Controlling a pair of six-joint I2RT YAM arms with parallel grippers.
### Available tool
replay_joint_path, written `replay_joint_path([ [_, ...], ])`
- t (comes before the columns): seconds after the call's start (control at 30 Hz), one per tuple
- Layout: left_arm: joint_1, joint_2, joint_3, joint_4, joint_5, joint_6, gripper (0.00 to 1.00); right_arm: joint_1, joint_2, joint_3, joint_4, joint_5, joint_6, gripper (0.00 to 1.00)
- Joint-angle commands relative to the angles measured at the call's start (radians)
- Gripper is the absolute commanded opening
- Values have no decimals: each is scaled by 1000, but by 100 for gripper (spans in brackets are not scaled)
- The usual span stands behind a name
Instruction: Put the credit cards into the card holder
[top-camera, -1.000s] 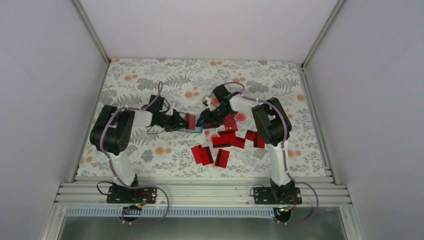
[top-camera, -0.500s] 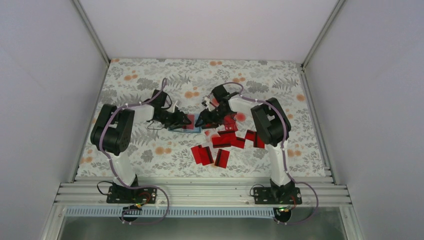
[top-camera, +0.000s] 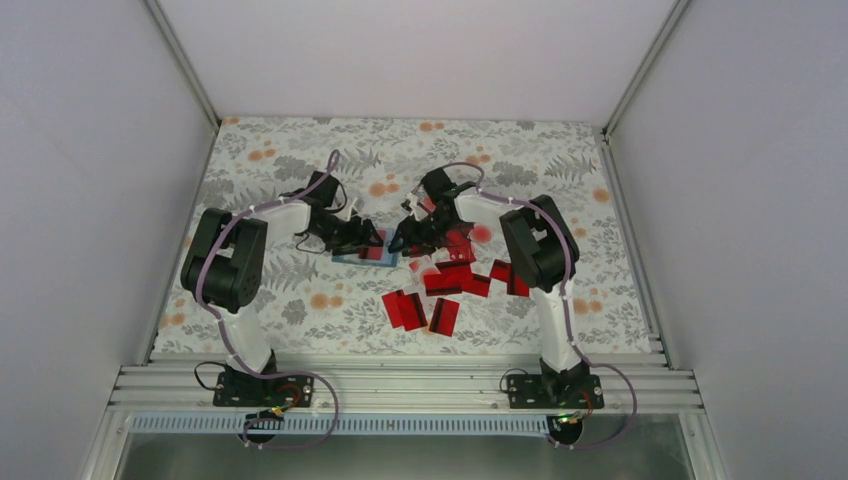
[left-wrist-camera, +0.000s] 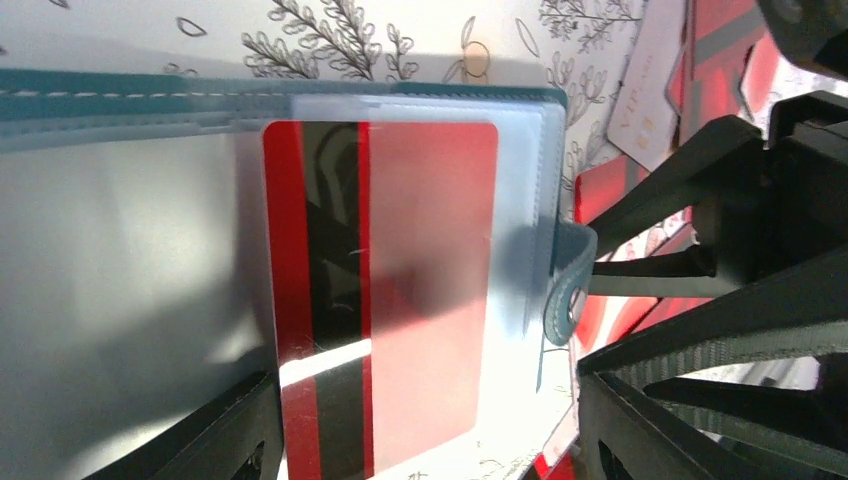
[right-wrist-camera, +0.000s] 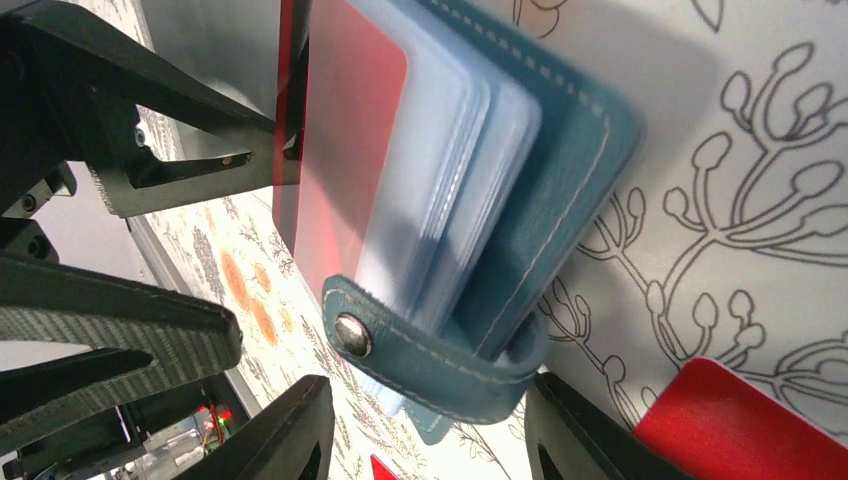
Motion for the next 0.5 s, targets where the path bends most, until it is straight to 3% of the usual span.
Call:
replay_joint_path([
  [0.0,-5,2,40,-60,-114,34,72,11,37,30,-21,59,-2,49],
  [0.47,-57,55,81,-52,-170,62,55,12,86,91,-18,49,22,46],
])
